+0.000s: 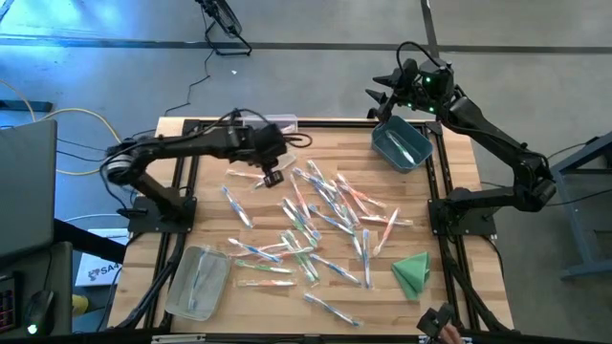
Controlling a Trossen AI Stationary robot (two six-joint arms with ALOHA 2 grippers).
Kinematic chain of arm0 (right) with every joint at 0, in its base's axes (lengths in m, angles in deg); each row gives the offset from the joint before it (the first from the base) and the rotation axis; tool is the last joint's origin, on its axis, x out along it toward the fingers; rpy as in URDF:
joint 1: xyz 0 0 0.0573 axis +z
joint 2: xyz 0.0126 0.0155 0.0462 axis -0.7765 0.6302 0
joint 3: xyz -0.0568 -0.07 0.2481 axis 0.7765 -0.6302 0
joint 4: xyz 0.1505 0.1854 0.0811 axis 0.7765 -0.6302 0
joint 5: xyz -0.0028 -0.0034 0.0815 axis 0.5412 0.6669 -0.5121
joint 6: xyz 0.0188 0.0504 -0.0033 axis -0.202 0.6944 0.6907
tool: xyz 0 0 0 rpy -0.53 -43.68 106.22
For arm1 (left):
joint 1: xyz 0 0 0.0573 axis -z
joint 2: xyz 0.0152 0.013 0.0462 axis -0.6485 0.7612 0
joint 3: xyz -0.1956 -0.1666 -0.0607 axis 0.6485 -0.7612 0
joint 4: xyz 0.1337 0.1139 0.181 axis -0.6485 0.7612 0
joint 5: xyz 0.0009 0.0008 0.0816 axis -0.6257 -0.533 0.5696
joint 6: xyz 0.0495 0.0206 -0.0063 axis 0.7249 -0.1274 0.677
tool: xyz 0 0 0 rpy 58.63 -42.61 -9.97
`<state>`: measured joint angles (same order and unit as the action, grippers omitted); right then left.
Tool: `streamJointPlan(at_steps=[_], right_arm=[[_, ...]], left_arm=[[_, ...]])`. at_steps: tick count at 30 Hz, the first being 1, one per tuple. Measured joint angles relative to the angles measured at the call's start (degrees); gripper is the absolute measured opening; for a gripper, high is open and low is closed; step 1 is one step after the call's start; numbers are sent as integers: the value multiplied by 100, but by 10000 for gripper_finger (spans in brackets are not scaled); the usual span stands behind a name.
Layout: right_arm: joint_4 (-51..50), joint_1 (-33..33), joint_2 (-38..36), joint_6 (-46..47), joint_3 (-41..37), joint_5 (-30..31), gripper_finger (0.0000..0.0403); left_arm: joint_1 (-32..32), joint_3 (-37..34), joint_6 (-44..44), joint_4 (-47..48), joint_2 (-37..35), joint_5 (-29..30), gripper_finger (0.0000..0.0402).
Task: Pick & Place Toothbrushes
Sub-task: Put the orange toothbrush into the transparent bin
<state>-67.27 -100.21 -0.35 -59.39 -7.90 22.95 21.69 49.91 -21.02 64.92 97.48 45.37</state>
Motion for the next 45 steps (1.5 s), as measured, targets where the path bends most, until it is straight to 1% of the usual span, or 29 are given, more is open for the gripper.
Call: streamJointPlan(at_steps=[4, 8, 11, 14, 22, 26, 28, 32, 34, 39, 45], right_arm=[[-7, -1, 0, 270, -1, -7, 185], [-7, 53, 0, 554, -1, -9, 185], [-7, 134, 0, 594, -1, -11, 185], [-6, 246, 0, 590, -1, -12, 185], [-51, 642, 51, 806, -1, -11, 185], [-539, 939, 112, 1017, 1, -2, 185], [-965, 1051, 126, 1059, 1, 18, 185], [-1746, 1302, 222, 1147, 1, 261, 185], [-1997, 1396, 306, 1312, 1, 324, 185], [-2159, 1687, 660, 1814, 1, 360, 185], [-2297, 1897, 1371, 2441, 1, 486, 185]], left_arm=[[-25, -603, -5, -483, -764, 45, 0], [-148, -1096, -7, -860, -1597, 289, 0], [-296, -1442, -6, -933, -2184, 431, 0], [-438, -1680, -7, -1118, -2731, 453, 0], [-821, -2092, 18, -1158, -3951, 438, 0], [-1006, -2217, 15, -1168, -4470, 433, 0], [-1078, -2228, 17, -1162, -4643, 433, 0], [-1203, -2228, 17, -1222, -4874, 453, 0], [-1249, -2228, 54, -1219, -4934, 528, 0], [-1238, -2228, 293, -1213, -4955, 580, 0], [-1239, -2228, 510, -1204, -4944, 582, 0]])
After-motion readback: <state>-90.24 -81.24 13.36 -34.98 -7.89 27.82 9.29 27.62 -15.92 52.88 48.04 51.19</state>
